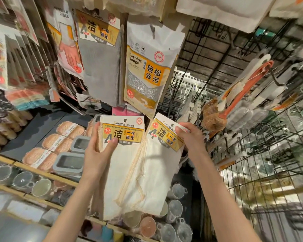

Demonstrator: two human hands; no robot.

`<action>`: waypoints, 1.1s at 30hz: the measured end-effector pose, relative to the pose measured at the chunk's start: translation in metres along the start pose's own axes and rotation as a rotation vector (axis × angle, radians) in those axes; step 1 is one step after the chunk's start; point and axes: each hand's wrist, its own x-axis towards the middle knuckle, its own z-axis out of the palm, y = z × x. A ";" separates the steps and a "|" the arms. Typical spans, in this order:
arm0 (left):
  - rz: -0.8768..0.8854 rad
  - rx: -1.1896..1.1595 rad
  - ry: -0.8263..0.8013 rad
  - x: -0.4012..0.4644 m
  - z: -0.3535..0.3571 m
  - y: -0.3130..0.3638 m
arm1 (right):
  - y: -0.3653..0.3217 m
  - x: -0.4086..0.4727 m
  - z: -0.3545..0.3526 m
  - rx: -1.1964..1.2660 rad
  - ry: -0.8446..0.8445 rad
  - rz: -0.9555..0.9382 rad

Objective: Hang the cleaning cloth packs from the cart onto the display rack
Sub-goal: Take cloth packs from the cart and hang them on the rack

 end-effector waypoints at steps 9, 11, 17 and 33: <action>0.003 0.070 0.079 -0.003 -0.032 -0.019 | 0.005 0.038 0.016 -0.046 -0.027 -0.032; 0.007 0.087 0.091 -0.002 -0.036 -0.024 | 0.008 0.043 0.015 -0.037 -0.027 -0.031; -0.022 0.092 0.087 -0.006 -0.040 -0.033 | 0.013 0.048 0.020 0.011 -0.046 -0.120; -0.084 0.066 0.039 -0.016 -0.014 -0.028 | 0.032 0.064 0.017 0.058 -0.057 -0.188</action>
